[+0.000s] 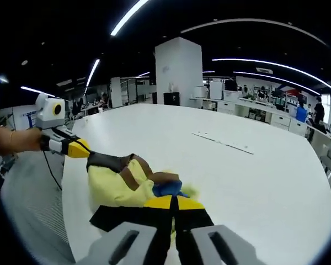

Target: Fold the garment on the visible template until the final outline fits inside the template.

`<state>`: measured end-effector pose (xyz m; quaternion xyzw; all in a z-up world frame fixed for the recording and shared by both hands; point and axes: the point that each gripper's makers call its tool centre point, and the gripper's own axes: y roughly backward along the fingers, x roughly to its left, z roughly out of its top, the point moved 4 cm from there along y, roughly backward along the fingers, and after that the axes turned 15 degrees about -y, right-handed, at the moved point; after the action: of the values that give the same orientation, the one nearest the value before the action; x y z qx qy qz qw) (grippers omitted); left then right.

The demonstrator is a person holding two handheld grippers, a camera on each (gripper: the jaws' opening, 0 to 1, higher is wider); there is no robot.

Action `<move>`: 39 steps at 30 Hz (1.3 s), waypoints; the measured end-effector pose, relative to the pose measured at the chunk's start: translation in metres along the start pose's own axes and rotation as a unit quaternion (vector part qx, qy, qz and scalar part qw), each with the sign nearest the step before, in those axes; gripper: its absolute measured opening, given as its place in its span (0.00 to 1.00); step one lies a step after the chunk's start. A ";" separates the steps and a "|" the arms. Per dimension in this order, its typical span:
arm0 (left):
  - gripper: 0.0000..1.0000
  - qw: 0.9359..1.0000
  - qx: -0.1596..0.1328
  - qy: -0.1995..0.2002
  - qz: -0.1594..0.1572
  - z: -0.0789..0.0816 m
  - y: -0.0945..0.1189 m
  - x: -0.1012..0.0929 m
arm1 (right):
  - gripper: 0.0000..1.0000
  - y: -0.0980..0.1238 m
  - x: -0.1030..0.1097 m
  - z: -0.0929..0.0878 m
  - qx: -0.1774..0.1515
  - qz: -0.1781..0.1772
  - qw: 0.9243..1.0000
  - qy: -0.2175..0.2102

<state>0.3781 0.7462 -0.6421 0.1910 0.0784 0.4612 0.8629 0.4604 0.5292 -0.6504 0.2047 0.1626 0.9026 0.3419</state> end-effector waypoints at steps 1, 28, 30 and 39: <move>0.00 1.000 0.000 -0.002 0.004 0.004 0.000 0.003 | 0.00 0.001 -0.001 0.003 -0.003 -0.004 1.000 0.001; 0.00 0.996 -0.056 -0.016 0.073 0.081 -0.055 0.088 | 0.00 -0.011 -0.059 0.085 -0.059 -0.052 0.997 0.003; 0.00 0.995 -0.059 -0.012 0.078 0.082 -0.065 0.096 | 0.00 -0.015 -0.065 0.089 -0.062 -0.057 0.996 0.001; 0.00 0.994 -0.050 0.024 0.093 0.075 -0.105 0.125 | 0.00 -0.040 -0.099 0.095 -0.064 -0.083 0.994 -0.030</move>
<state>0.5518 0.7778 -0.6106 0.1428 0.0580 0.5471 0.8228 0.5955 0.5042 -0.6117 0.1950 0.1102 0.8733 0.4327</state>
